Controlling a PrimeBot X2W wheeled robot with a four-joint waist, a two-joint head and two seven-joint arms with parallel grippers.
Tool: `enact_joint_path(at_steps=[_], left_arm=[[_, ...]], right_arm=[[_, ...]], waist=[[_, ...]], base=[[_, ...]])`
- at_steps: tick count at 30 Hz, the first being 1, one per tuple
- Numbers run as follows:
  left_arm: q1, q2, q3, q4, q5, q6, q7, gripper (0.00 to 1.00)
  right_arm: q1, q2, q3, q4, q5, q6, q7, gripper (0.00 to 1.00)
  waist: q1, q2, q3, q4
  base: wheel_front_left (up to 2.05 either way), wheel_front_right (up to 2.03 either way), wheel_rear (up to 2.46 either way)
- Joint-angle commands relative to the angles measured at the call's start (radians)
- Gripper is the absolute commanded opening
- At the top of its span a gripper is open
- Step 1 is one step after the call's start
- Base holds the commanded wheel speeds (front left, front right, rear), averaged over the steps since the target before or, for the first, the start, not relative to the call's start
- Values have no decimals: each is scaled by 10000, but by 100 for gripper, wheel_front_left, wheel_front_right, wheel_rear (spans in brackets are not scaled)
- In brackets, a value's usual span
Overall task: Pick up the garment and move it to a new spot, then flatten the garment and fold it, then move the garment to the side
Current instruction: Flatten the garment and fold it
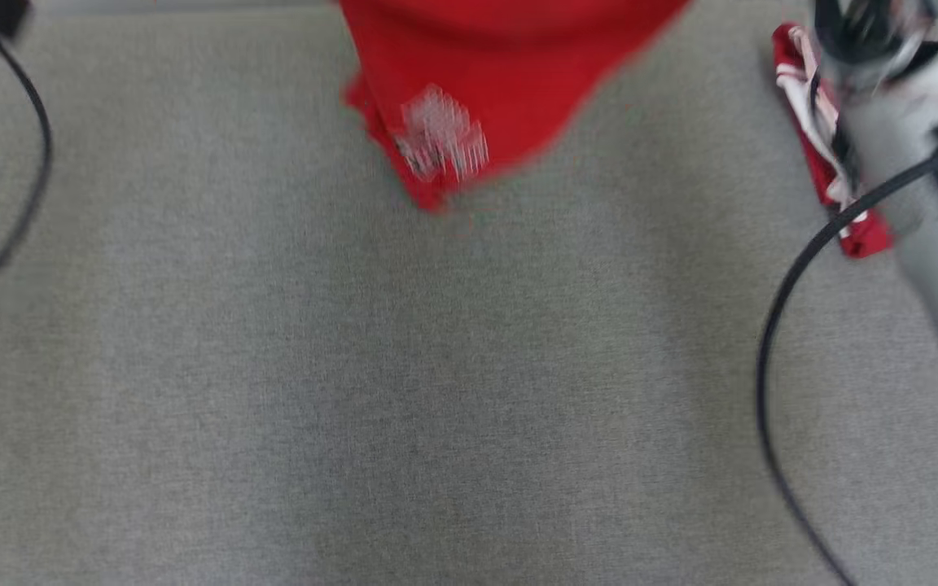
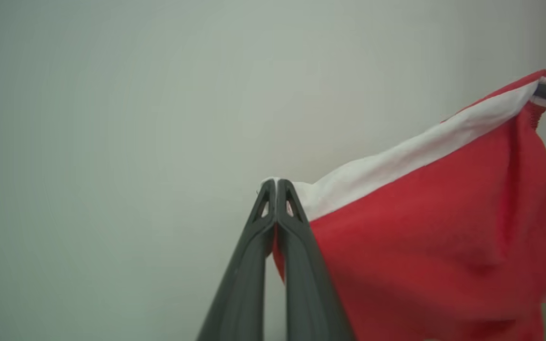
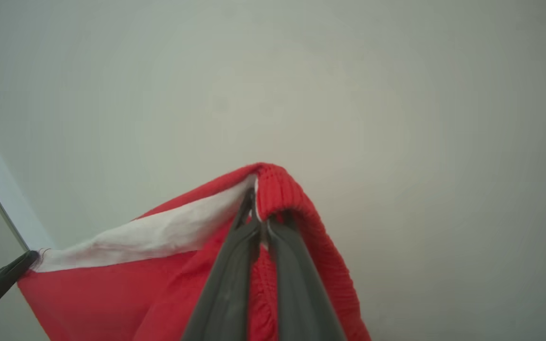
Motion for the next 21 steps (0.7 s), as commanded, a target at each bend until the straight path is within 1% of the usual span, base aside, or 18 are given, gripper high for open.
enact_joint_path(at_steps=[1,4,5,6,9,12,15,17,21], left_arm=[[-956,-86,-133,504,-68,11,-224,0],[-2205,-181,-466,1221,41,10,-529,0],[-2205,-181,-466,1221,41,10,-529,0],[-2601,-222,-559,1430,43,10,-648,0],[-3586,-417,-763,1950,-75,10,-875,0],[-4321,-696,-990,2423,-105,10,-1083,0],[-4732,-989,-1155,2775,-219,10,-1346,0],[-4779,-1028,-1377,2986,-213,9,-1445,0],[-4493,-1029,-1680,3314,-358,9,-1815,0]], right_arm=[[-941,172,-156,550,278,-1,-129,0],[-2116,372,-313,1489,452,-1,-294,0],[-2116,372,-313,1489,452,-1,-294,0],[-2502,376,-271,1779,352,-1,-394,0],[-3394,519,-254,2569,259,-1,-766,0],[-3957,517,-87,3216,131,-1,-1002,0],[-4315,599,77,3527,218,-1,-1136,0],[-4275,595,334,3576,258,-1,-1137,0],[-3971,360,994,3381,376,-1,-1125,0]], waist=[[-4,-2,863,262],[-4,-2,975,356],[-4,-2,975,356],[-4,-2,994,389],[-4,-2,1037,456],[-4,-2,1149,612],[-4,-2,1413,730],[-4,-2,1601,748],[-4,-2,1926,699]], base=[[0,0,0],[0,0,0],[0,0,0],[0,0,0],[0,0,0],[0,0,0],[0,0,0],[0,0,0],[0,0,0]])
